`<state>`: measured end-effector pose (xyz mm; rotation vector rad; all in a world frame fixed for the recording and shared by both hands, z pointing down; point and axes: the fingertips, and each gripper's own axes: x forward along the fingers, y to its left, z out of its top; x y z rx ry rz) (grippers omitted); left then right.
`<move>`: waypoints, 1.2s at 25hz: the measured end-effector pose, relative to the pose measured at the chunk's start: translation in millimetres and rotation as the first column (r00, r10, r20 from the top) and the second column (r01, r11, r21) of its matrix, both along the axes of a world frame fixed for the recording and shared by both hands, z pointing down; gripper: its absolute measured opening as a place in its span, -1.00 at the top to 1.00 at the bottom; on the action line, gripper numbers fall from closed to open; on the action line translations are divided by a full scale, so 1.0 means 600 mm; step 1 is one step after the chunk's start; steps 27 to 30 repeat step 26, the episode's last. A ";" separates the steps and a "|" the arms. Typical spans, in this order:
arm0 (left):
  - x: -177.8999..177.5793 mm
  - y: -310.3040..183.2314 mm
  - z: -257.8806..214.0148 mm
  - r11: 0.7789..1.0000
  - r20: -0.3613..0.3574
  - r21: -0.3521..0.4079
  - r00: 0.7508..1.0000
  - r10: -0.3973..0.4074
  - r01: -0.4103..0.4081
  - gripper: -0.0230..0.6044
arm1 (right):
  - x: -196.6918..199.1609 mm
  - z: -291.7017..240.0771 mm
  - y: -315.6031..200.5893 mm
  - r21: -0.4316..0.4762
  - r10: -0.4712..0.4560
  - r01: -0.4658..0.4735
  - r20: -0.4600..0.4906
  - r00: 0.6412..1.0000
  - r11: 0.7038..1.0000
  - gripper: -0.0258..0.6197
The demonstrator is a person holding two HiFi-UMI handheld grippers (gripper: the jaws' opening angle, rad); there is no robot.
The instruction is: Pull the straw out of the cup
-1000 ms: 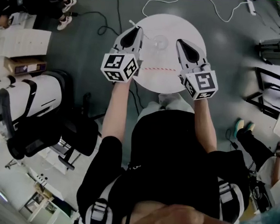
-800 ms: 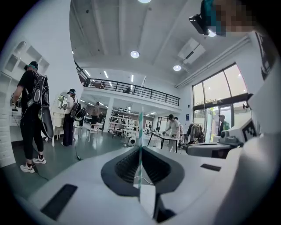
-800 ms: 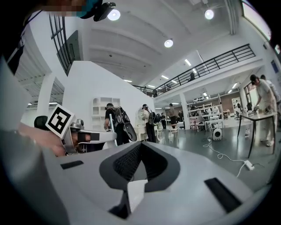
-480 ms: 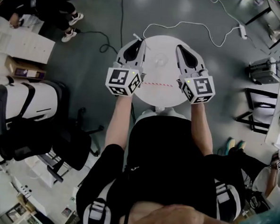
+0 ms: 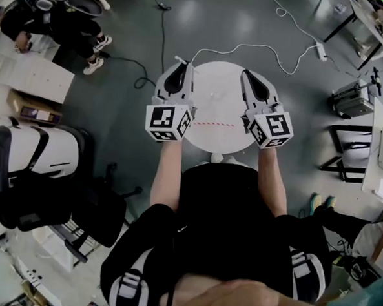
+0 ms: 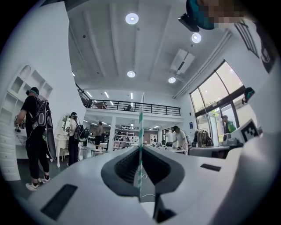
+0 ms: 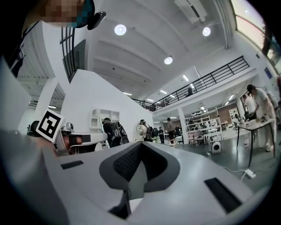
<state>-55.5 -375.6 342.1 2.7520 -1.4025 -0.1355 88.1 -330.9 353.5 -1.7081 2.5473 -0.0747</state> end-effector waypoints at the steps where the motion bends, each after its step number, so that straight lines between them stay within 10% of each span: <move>1: 0.002 0.006 0.000 1.000 0.015 0.006 1.000 0.004 -0.004 0.84 | 0.001 0.001 0.005 -0.003 0.002 -0.002 0.009 1.000 1.000 0.87; 30: 0.030 0.055 0.032 0.997 0.013 -0.031 0.998 0.068 -0.067 0.84 | 0.003 0.014 0.030 -0.033 0.023 -0.025 -0.056 0.998 0.999 0.87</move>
